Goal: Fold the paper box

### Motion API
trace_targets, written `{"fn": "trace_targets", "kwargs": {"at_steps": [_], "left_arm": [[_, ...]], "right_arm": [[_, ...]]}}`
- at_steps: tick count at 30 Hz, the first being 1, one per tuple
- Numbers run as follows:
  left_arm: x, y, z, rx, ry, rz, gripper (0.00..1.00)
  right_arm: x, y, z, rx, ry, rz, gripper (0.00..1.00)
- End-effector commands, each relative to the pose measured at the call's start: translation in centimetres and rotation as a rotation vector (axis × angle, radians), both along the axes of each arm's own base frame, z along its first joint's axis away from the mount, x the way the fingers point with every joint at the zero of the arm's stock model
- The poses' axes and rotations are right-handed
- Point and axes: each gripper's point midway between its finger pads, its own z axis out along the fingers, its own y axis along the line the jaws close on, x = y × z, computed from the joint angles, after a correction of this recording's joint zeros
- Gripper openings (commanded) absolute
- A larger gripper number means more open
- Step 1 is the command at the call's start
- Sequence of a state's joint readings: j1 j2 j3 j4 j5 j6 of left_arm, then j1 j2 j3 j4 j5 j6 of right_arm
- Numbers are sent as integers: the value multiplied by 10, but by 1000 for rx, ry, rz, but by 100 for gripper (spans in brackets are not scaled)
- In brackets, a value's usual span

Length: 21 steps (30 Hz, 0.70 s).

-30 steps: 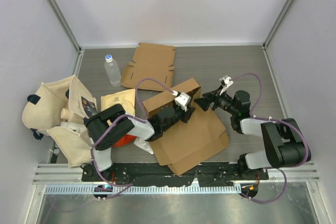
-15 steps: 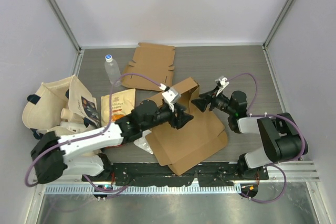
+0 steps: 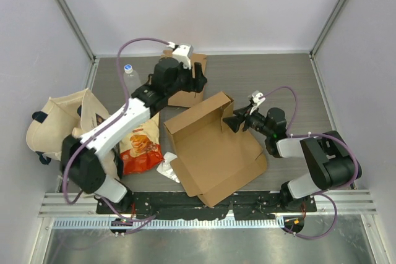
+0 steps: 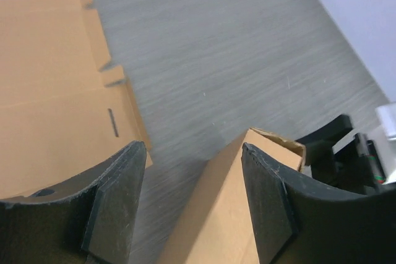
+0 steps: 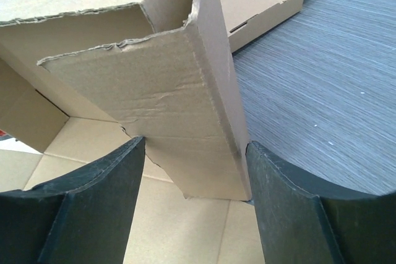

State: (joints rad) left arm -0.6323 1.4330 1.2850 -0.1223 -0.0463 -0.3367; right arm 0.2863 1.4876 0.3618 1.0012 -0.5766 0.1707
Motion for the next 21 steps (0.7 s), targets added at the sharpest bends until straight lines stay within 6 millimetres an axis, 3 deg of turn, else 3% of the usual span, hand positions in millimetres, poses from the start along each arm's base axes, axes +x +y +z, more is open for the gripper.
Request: {"fn": "trace_targets", "kwargs": {"at_steps": [1,3,5,6,8,10,12,15,21], "left_arm": [[10,-31,-54,48,178,-215,68],[14,-40,-54,1,219,-302,65],[15,-50,-79,-10,299,-376,64],[17,-53,-81,-17,329,-397,61],[8,-66,-92,-52,404,-485,57],[5,-76,-90,-109,400,-533,53],[7,-77,-95,-125,414,-520,50],[3,-83,-98,-147,436,-546,43],[0,-84,-117,-132,484,-538,38]], "right_arm": [[17,-3,15,-26,-104,-56,74],[20,-3,14,-28,-110,-66,75],[22,0,11,-26,-104,-59,74],[22,2,13,-22,-115,-52,74],[24,6,12,-12,-114,-39,69],[24,12,14,2,-116,-26,63],[26,17,16,12,-121,-38,61],[34,21,20,32,-113,-71,48],[43,24,20,31,-129,-157,33]]}}
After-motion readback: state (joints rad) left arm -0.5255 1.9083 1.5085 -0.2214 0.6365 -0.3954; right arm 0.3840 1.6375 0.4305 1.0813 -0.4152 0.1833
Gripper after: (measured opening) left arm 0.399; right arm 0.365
